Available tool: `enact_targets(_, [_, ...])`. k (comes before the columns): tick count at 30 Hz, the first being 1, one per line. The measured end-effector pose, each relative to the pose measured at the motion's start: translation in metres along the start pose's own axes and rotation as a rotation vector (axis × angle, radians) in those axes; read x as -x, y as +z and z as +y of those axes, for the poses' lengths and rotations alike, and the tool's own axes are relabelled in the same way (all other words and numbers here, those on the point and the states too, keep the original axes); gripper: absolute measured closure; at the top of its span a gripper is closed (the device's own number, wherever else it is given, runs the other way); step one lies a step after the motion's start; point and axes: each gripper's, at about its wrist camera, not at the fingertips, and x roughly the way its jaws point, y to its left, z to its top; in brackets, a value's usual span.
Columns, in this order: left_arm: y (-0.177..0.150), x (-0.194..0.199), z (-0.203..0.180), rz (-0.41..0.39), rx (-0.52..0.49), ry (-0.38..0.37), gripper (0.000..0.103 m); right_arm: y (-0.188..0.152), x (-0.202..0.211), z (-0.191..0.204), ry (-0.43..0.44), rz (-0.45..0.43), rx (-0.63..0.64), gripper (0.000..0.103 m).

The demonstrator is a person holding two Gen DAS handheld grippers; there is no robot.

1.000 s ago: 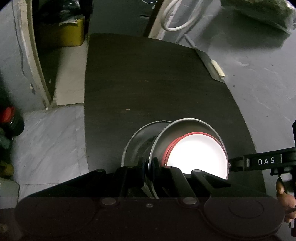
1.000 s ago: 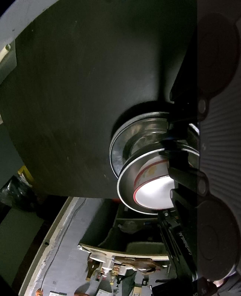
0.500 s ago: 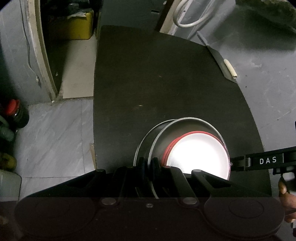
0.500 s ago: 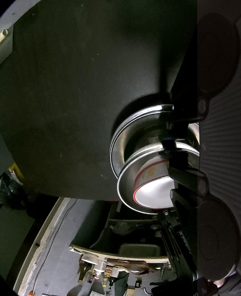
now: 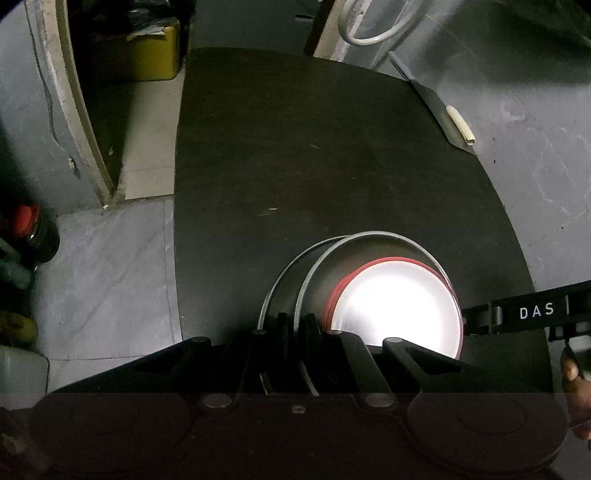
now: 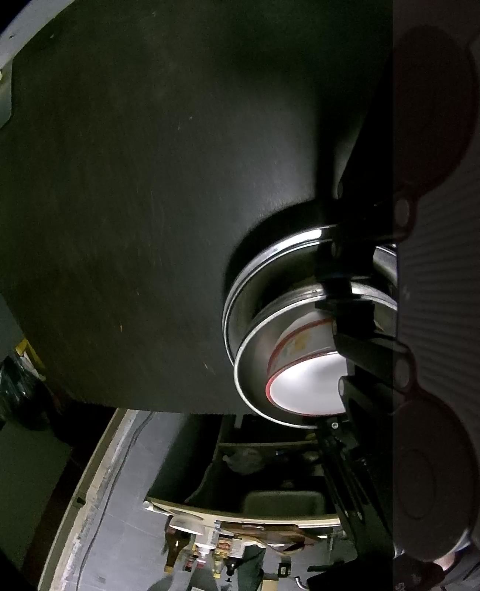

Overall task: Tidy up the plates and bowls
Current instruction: 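Lower the nested bowls onto the steel plate stack with both grippers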

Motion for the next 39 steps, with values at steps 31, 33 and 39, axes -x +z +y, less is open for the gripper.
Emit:
enact_targets(31, [0.0010, -0.0003, 0.0010, 0.000, 0.023, 0.012, 0.096, -0.0030, -0.0012, -0.0043, 0.009, -0.011, -0.028, 0.090])
enact_targets(33, [0.0006, 0.0000, 0.0005, -0.001, 0.024, 0.016, 0.096, -0.0030, -0.0011, -0.0039, 0.008, -0.011, -0.027, 0.090])
enact_targets(39, [-0.0007, 0.0027, -0.0018, -0.010, 0.024, 0.038, 0.092, -0.0033, 0.0025, 0.0008, -0.014, -0.030, 0.000, 0.087])
